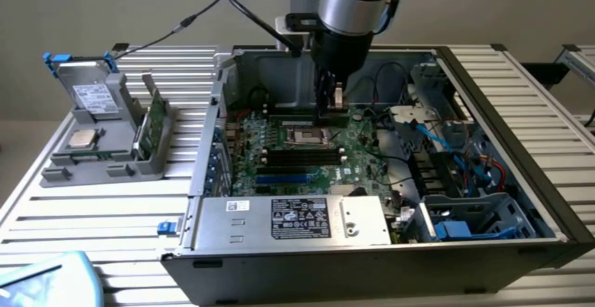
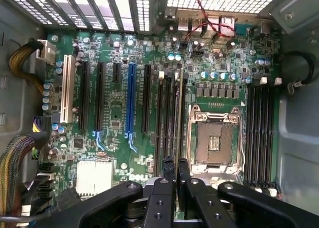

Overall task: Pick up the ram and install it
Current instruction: 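Insert the ram into the slot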

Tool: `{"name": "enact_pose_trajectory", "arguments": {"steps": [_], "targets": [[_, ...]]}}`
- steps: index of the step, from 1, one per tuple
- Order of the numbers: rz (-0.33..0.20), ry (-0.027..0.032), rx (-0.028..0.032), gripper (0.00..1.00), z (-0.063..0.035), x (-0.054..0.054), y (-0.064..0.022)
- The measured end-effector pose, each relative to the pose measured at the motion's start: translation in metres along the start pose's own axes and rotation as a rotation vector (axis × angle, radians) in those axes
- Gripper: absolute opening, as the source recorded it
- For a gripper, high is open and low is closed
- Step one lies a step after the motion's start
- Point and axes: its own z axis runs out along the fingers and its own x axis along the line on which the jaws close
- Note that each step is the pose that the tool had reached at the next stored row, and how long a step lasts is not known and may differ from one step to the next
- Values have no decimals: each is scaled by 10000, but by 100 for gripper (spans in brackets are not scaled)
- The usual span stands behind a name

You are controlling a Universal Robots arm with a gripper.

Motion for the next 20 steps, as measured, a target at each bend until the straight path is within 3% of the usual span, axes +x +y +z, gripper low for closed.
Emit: {"name": "enact_pose_trajectory", "arguments": {"steps": [6, 13, 20], "targets": [[11, 248, -6, 14, 67, -1, -6], [10, 277, 13, 14, 195, -2, 27], [-54, 328, 84, 14, 290, 1, 34]]}}
